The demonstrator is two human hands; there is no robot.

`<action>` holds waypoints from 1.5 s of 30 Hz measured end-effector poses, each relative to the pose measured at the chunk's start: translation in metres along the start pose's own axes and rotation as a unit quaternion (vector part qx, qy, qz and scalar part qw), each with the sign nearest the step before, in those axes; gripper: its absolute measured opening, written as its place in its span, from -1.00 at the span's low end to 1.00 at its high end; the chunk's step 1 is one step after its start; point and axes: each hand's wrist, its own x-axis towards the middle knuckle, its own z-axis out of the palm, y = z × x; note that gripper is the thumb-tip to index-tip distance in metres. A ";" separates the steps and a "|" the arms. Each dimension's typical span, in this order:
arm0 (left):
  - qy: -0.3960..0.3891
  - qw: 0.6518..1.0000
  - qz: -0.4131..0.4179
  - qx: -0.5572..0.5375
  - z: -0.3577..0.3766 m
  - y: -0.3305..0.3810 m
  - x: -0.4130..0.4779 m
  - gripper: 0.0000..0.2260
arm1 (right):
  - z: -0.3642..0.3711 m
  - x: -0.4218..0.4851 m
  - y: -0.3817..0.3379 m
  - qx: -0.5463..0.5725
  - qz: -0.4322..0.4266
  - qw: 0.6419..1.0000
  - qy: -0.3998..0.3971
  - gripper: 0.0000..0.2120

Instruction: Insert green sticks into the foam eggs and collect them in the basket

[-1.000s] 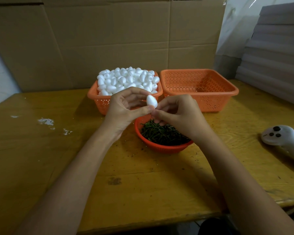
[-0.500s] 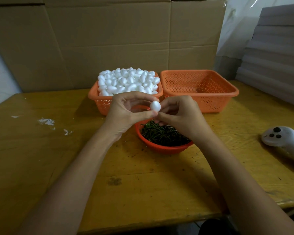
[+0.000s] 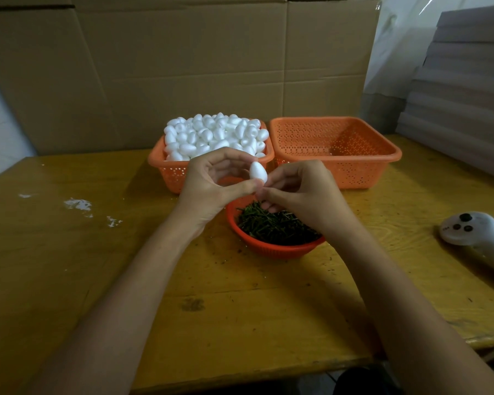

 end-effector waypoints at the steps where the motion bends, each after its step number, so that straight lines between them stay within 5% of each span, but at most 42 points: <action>1: 0.006 1.000 -0.002 0.002 0.000 0.000 0.000 -0.69 | 0.000 0.000 0.000 0.006 0.004 1.000 0.000 -0.90; 18: 0.019 1.000 -0.008 -0.006 0.001 -0.003 0.000 -0.67 | -0.001 0.001 0.002 0.031 0.000 0.999 0.019 -0.92; 23: 0.058 0.998 -0.006 -0.029 -0.002 -0.002 0.003 -0.72 | -0.017 0.002 0.001 0.046 -0.001 0.993 0.105 -0.94; 29: 0.153 0.982 0.027 0.102 -0.012 -0.006 0.005 -0.77 | -0.038 0.001 0.001 0.074 0.004 0.977 0.202 -0.85; 36: 0.043 0.999 0.010 0.016 0.002 -0.005 0.002 -0.50 | -0.025 0.002 -0.002 0.056 -0.023 0.991 0.122 -0.90; 45: 0.025 0.999 0.033 -0.016 0.004 -0.004 0.001 -0.75 | -0.014 0.001 -0.003 -0.062 -0.057 0.994 0.067 -0.92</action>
